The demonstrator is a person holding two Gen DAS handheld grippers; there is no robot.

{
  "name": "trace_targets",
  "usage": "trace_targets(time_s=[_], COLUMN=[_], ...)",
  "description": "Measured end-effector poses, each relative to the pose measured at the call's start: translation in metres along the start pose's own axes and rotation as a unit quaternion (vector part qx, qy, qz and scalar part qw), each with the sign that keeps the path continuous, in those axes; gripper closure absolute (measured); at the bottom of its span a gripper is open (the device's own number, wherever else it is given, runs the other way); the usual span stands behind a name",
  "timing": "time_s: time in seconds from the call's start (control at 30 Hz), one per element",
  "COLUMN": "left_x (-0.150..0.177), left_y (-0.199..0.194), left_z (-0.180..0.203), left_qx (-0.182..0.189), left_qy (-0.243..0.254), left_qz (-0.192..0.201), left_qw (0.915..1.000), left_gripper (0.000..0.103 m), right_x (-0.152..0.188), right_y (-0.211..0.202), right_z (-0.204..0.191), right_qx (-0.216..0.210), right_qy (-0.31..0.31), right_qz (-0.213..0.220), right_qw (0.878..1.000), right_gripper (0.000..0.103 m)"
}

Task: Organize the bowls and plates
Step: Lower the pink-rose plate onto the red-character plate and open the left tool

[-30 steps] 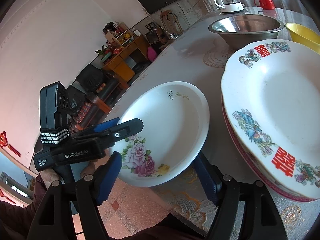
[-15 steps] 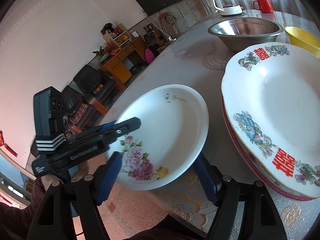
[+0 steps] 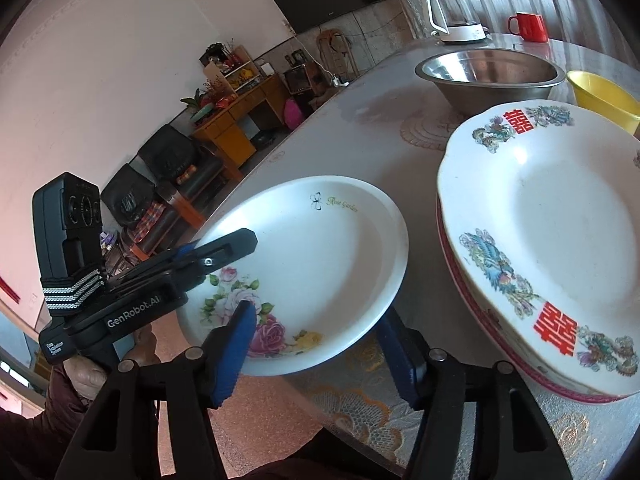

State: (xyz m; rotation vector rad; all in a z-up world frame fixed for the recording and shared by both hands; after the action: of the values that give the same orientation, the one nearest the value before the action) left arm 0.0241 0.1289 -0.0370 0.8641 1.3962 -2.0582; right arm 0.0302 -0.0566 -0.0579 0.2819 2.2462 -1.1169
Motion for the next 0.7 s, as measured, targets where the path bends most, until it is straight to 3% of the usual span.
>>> trace_targets(time_s=[0.4, 0.7], left_x=[-0.02, -0.046], left_y=[-0.025, 0.008], left_z=[0.028, 0.086], left_qx=[0.023, 0.082], left_qy=[0.03, 0.058], left_qz=[0.045, 0.033], left_qw=[0.9983, 0.9944], left_gripper=[0.065, 0.063], right_x=[-0.009, -0.017], right_y=[-0.032, -0.084], right_z=[-0.007, 0.03], right_qx=[0.001, 0.044], right_qy=[-0.026, 0.022], right_qz=[0.054, 0.115], right_qw=[0.998, 0.992], right_gripper=[0.044, 0.044])
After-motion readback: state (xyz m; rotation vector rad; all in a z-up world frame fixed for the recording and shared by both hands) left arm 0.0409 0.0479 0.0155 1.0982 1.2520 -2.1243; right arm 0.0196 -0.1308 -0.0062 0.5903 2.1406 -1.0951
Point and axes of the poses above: each gripper's, at about its wrist camera, not at the fingertips, and y roughly the way its jaws point, z to its right, x to its underside, the point moved 3 cm from there along y, roughly the way its jaws point, and after that the axes turned 2 degrees about x, right-handed, at the moved point
